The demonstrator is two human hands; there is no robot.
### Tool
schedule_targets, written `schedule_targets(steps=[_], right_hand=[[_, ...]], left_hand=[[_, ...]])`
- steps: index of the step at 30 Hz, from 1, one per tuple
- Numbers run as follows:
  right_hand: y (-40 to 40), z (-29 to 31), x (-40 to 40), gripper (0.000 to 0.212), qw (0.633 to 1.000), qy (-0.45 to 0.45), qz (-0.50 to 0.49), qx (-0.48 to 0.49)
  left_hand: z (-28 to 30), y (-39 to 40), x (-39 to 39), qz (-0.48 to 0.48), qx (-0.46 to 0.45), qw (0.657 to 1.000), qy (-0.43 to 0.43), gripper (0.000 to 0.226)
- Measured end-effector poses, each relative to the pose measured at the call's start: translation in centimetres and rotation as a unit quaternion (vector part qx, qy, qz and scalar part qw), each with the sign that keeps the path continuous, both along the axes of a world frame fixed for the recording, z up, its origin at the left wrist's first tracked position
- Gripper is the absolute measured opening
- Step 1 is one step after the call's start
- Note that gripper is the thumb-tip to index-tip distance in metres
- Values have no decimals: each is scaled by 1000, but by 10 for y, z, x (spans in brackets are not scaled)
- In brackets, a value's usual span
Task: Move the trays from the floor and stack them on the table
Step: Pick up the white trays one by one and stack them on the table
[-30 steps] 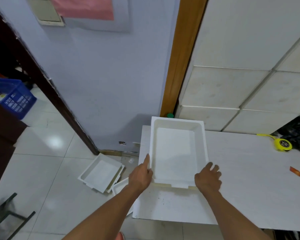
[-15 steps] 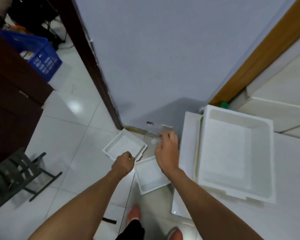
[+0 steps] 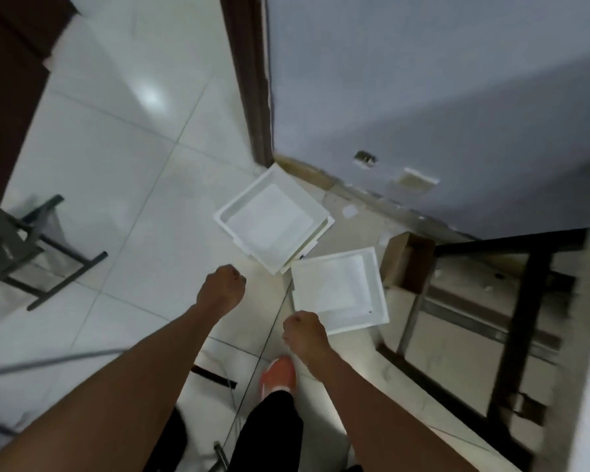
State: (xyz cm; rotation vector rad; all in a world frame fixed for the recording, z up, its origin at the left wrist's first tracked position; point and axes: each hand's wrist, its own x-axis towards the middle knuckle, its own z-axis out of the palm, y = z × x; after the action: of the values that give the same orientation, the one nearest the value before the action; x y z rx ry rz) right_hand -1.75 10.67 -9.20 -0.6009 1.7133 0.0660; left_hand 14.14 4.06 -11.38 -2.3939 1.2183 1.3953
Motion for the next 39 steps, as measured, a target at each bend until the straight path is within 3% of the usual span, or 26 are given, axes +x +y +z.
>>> schedule_targets(steps=[4, 9, 11, 13, 14, 16, 19, 21, 24, 28, 31, 36, 39], right_hand=[[15, -92, 4, 17, 999, -9, -28, 30], [-5, -163, -2, 18, 997, -12, -61, 55], [-20, -188, -6, 12, 992, -28, -109, 59], [-35, -211, -5, 21, 978, -49, -187, 72], [-43, -222, -2, 24, 972, -48, -218, 70], [-59, -242, 6, 18, 967, -52, -246, 46], [-75, -259, 16, 28, 959, -96, -265, 27], [-82, -259, 20, 14, 952, -125, -279, 33], [-88, -248, 19, 6, 935, -129, -328, 38], [-91, -195, 11, 31, 928, -110, -354, 21], [-92, -125, 3, 40, 928, -110, -357, 5], [-96, 30, -15, 22, 920, -105, -377, -14], [-86, 116, -34, 25, 930, -129, -340, -46]], left_hand=[[-95, 3, -5, 89, 48, 991, 84, 30], [-185, -2, -16, 263, 66, 952, 142, 27], [-211, -12, -20, 275, 32, 949, 149, 49], [-229, -26, -18, 284, -19, 951, 118, 78], [-242, -35, -14, 280, -53, 953, 102, 82], [-259, -50, -5, 266, -76, 956, 100, 78], [-272, -65, 8, 277, -56, 946, 157, 61], [-271, -69, 13, 283, -62, 942, 169, 51], [-250, -69, 12, 296, -68, 933, 194, 46], [-187, -62, 2, 350, -72, 909, 215, 42], [-119, -52, -9, 448, -90, 858, 235, 26], [31, -38, -28, 464, -95, 847, 240, 18], [119, -27, -39, 464, -109, 840, 258, 16]])
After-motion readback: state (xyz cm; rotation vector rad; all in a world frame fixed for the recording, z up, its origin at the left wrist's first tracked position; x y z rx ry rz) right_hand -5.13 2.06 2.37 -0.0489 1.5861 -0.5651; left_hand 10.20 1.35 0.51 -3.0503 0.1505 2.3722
